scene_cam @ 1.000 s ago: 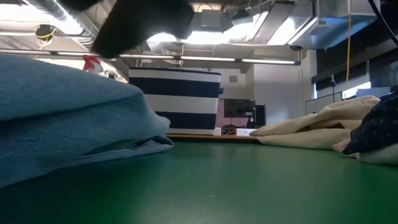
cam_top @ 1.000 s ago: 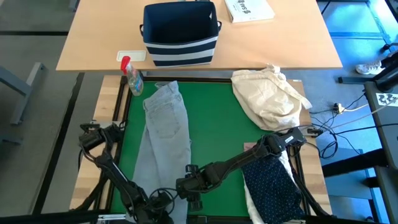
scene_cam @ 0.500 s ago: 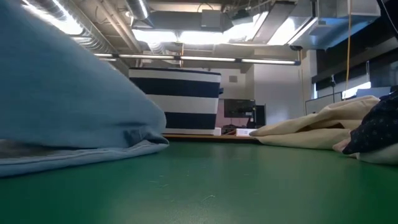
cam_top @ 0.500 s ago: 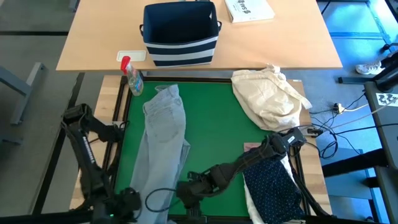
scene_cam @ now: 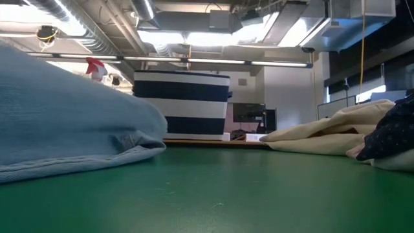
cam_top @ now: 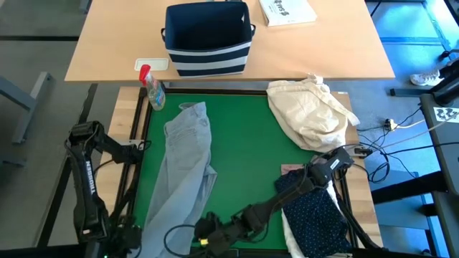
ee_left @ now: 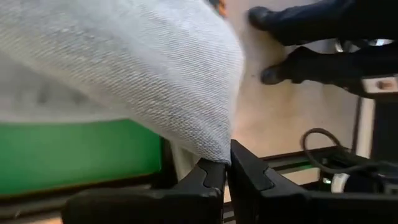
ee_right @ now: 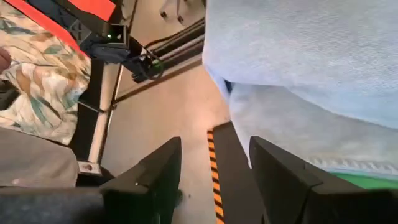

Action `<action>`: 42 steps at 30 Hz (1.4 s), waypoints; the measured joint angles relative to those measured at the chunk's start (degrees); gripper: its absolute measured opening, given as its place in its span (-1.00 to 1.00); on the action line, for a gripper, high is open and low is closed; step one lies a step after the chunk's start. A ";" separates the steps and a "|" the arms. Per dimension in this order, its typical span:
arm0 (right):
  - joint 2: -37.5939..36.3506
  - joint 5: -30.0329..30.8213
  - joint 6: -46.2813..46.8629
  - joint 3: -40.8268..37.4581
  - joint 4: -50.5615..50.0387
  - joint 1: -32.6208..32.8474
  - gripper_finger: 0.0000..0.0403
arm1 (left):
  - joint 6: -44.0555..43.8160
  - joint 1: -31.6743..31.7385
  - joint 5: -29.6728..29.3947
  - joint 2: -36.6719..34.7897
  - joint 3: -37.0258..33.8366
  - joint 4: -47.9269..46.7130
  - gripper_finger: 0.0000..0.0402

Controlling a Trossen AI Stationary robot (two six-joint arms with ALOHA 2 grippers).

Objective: Fold laundry
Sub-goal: Fold the blue jeans

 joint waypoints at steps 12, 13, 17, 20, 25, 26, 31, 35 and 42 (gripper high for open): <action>9.06 1.22 1.38 -0.04 11.42 0.37 -0.05 | 9.90 -0.18 -17.15 -9.60 2.58 2.62 -0.98; 9.58 2.47 0.60 -0.04 12.00 0.38 -0.05 | 10.59 -0.16 -18.64 -10.88 2.58 2.62 -0.98; 11.27 8.27 -2.53 -0.07 11.56 0.07 -0.05 | 13.29 -0.16 -23.11 -15.45 2.60 2.70 -0.98; 12.04 13.20 -5.50 -0.04 11.92 -0.51 -0.05 | 14.32 -0.16 -26.71 -17.87 2.64 2.89 -0.98; 12.28 20.69 -8.19 -0.04 12.43 -2.13 -0.05 | 15.19 -0.14 -31.19 -19.26 2.64 3.38 -0.98; 12.28 22.52 -9.14 -0.04 13.68 -2.51 -0.05 | 15.19 -0.14 -31.51 -19.24 2.64 3.36 -0.98; 12.28 27.09 -13.82 -0.04 26.39 -3.97 -0.05 | 15.19 -0.14 -33.01 -19.02 2.64 3.30 -0.98; 12.21 26.93 -20.89 -0.04 37.82 -3.90 -0.05 | 15.02 -0.14 -33.01 -19.02 2.64 3.14 -0.98; 9.82 21.91 -25.57 -0.04 42.97 -0.64 -0.05 | 13.62 -0.20 -28.53 -19.01 2.64 1.83 -0.98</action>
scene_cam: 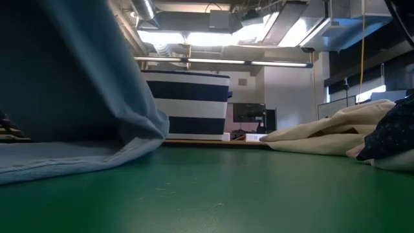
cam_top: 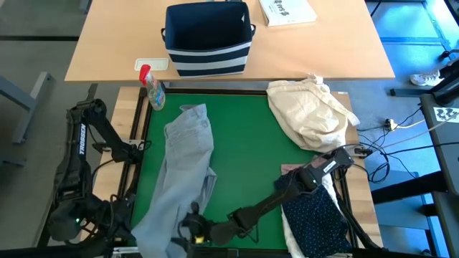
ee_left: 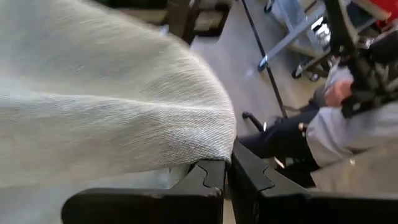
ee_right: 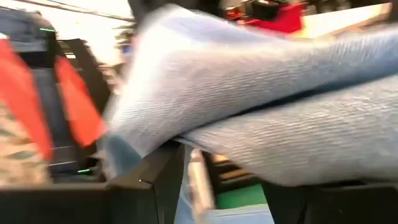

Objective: Fold laundry
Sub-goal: Fold the blue jeans

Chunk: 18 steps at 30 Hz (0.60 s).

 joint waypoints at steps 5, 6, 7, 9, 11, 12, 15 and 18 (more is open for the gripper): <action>-0.91 -4.95 3.12 0.00 0.72 2.83 -0.05 | -1.69 -0.99 2.18 0.83 0.00 -0.57 -0.98; -0.91 -6.36 4.40 0.00 1.13 3.33 -0.05 | -1.75 -1.17 2.78 1.24 0.00 -0.55 -0.98; -0.91 -8.06 5.74 0.00 1.55 3.81 -0.05 | -1.79 -1.36 4.01 1.79 0.00 -0.70 -0.98; -0.96 -10.11 8.57 0.01 1.85 4.71 -0.05 | -2.46 -1.68 6.40 3.30 0.00 -1.45 -0.98; -0.98 -10.80 10.56 0.05 1.76 5.50 -0.05 | -3.91 -1.92 8.59 4.98 0.00 -2.48 -0.98; -1.00 -11.10 11.63 0.07 1.56 5.84 -0.05 | -4.84 -2.01 9.52 5.83 0.00 -3.00 -0.98; -1.00 -11.57 12.86 0.07 0.32 6.50 -0.05 | -6.11 -1.99 11.52 8.32 -0.01 -3.67 -0.98; -1.08 -11.38 15.44 0.10 -4.34 6.38 -0.05 | -6.01 -1.88 11.52 9.34 -0.11 -1.94 -0.98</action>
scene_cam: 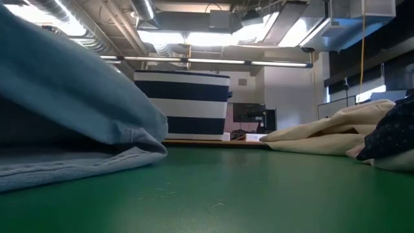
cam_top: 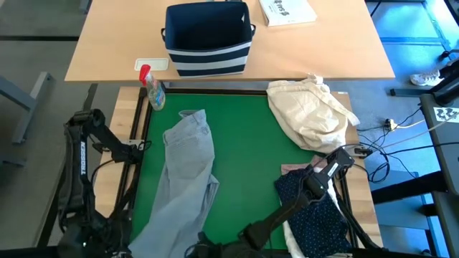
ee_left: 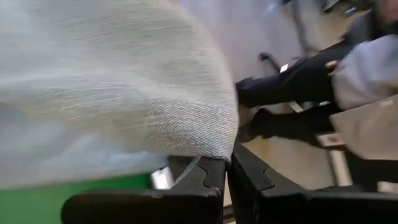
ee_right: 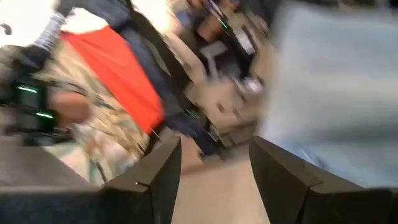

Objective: Fold laundry
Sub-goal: Fold the blue jeans

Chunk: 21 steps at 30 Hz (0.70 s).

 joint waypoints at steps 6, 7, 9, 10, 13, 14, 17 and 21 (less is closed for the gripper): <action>1.47 -0.28 11.43 -0.13 -13.61 -0.14 -0.05 | 4.60 0.73 -4.98 -2.70 0.02 6.07 -0.98; 1.63 -0.23 11.81 -0.15 -12.82 -0.14 -0.05 | 4.63 0.73 -6.28 -3.13 0.02 5.99 -0.98; 1.63 0.40 11.62 -0.15 -10.75 -0.30 -0.05 | 5.07 0.72 -8.09 -3.67 0.02 5.76 -0.98; 1.60 1.33 11.58 -0.07 -9.91 -0.47 -0.05 | 5.51 0.71 -8.52 -3.77 0.02 5.68 -0.98; 1.41 4.82 10.98 0.00 -7.99 -1.62 -0.05 | 5.95 0.72 -8.94 -3.80 0.02 5.66 -0.98; 1.49 5.16 10.21 -0.08 -6.28 -2.29 -0.05 | 6.00 0.72 -8.96 -3.80 0.02 5.60 -0.98; 1.57 3.70 8.16 -0.13 -2.41 -3.89 -0.05 | 6.55 1.05 -8.99 -3.80 0.02 5.61 -0.98; 1.52 0.34 7.90 -0.08 1.68 -5.08 -0.05 | 6.99 1.20 -8.81 -3.80 0.02 5.61 -0.98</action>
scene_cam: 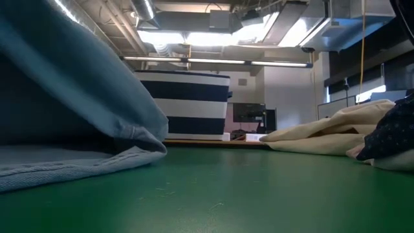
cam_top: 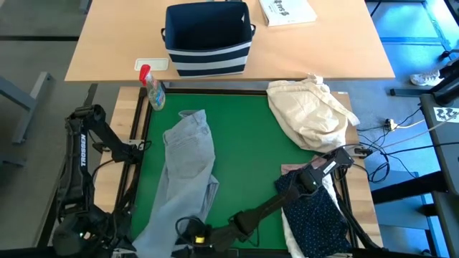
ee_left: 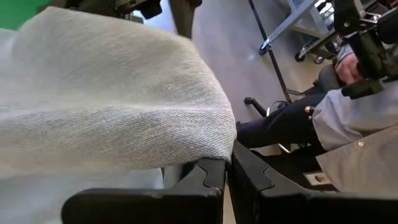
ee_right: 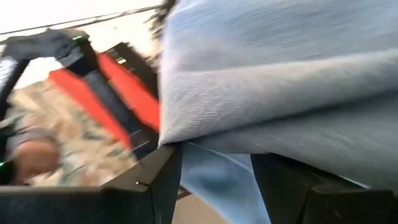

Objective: Fold laundry
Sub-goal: Fold the blue jeans

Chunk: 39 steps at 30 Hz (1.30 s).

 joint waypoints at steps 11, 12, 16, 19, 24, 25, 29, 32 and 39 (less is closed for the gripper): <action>0.00 -10.41 -1.70 -0.03 4.62 -0.30 -0.14 | 0.51 0.00 0.42 0.00 0.00 -0.56 -0.98; 0.00 -9.94 -2.19 -0.03 4.58 -0.39 -0.19 | 0.55 0.00 0.42 0.00 0.00 -0.58 -0.98; 0.00 -7.95 -1.62 -0.01 3.32 -1.11 -0.40 | 1.30 0.00 0.46 0.00 0.00 -0.56 -0.98; 0.00 -10.56 4.17 0.04 -0.35 -1.30 -0.49 | 1.62 0.00 0.55 0.00 0.00 -0.66 -0.98; 0.00 -20.86 9.55 -0.01 -3.40 0.10 -0.40 | 1.62 0.00 0.74 0.00 0.00 -0.87 -0.98; 0.00 -23.62 10.65 -0.01 -3.25 0.34 -0.34 | 1.62 0.00 0.75 0.00 0.00 -0.87 -0.98; -0.02 -38.69 17.82 -0.01 -0.33 0.75 -0.11 | 1.62 0.00 0.74 0.00 0.00 -0.92 -0.98; -0.31 -43.08 21.50 0.06 7.05 0.83 0.00 | 1.62 0.00 0.74 0.00 0.00 -0.93 -0.98; -2.45 -43.60 20.82 0.10 19.97 1.33 0.00 | 1.60 0.00 0.74 0.00 0.00 -0.96 -0.98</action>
